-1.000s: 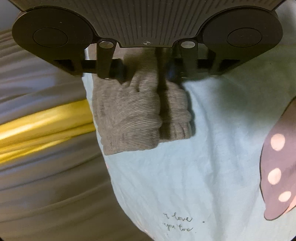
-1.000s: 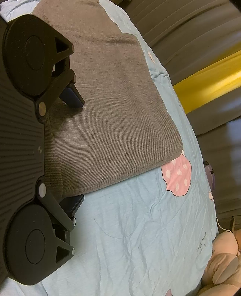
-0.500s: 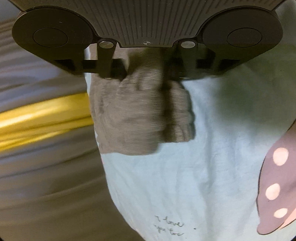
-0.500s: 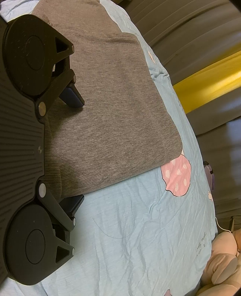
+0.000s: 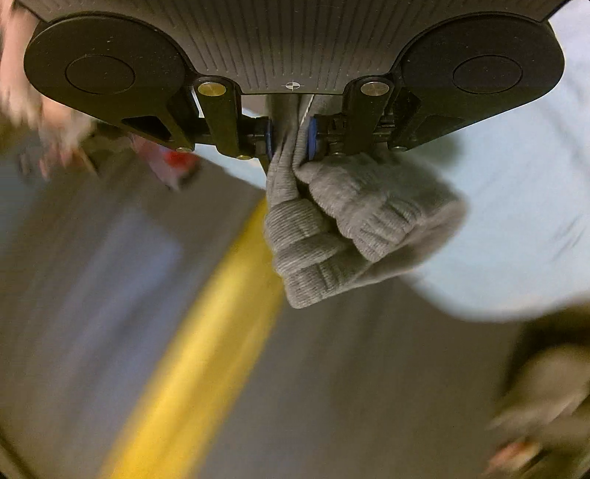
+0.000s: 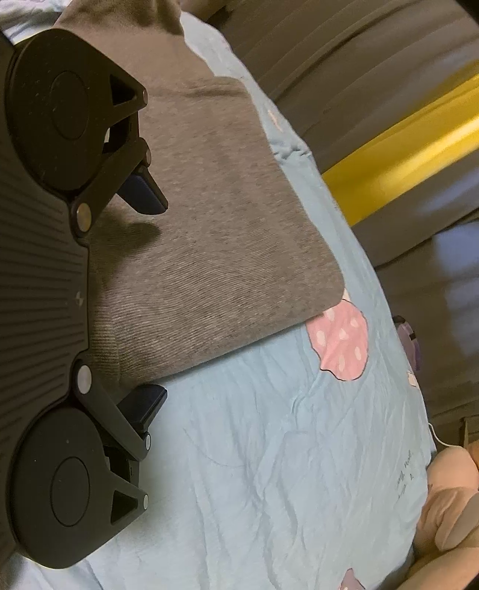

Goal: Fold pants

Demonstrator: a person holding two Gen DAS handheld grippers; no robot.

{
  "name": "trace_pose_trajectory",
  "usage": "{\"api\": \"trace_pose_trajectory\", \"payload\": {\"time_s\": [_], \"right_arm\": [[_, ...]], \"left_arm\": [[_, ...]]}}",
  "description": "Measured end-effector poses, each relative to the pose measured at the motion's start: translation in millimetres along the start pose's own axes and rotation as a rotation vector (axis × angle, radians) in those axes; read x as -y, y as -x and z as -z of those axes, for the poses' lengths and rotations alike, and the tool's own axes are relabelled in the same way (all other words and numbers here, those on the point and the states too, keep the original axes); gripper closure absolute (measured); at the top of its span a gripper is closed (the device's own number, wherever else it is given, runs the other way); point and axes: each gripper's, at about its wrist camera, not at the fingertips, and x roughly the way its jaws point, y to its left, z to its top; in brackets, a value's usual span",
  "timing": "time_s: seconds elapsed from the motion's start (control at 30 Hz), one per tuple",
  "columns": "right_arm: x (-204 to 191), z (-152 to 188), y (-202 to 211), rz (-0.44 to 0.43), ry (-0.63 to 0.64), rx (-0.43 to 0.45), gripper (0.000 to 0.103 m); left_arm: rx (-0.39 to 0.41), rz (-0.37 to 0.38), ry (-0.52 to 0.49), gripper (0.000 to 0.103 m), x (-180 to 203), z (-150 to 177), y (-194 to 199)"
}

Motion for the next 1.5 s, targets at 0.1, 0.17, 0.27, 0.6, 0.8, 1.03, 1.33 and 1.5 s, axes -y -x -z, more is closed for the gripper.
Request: {"api": "trace_pose_trajectory", "payload": {"time_s": [0.1, 0.17, 0.27, 0.6, 0.8, 1.03, 1.33, 1.5], "right_arm": [[4.1, 0.0, 9.2, -0.039, -0.029, 0.041, 0.004], [6.7, 0.5, 17.8, -0.067, -0.042, 0.079, 0.004], [10.2, 0.4, 26.9, -0.090, -0.058, 0.110, 0.004], [10.3, 0.0, 33.4, -0.242, -0.083, 0.093, 0.024], [-3.4, 1.6, 22.8, -0.384, -0.211, 0.010, 0.028], [-27.6, 10.2, -11.9, -0.369, -0.321, -0.102, 0.013], [-53.4, 14.4, -38.7, -0.341, -0.457, -0.054, 0.009], [-43.6, 28.5, -36.6, -0.375, -0.533, -0.055, 0.043]], "left_arm": [[-0.033, 0.128, -0.159, 0.082, 71.7, 16.1, -3.2], [-0.069, 0.205, -0.281, 0.080, 117.2, 40.1, -9.8], [-0.204, 0.265, -0.358, 0.072, 161.0, 84.3, -32.8], [-0.399, 0.112, -0.002, 0.019, 86.5, 116.6, -37.7], [-0.246, -0.235, 0.008, 0.013, 20.7, 101.2, 2.4], [-0.253, -0.248, 0.096, 0.011, 3.5, 109.6, -3.2], [-0.334, -0.235, 0.173, 0.011, 1.8, 119.0, -20.4], [-0.344, -0.216, 0.224, 0.011, -4.8, 120.9, -21.1]]}}
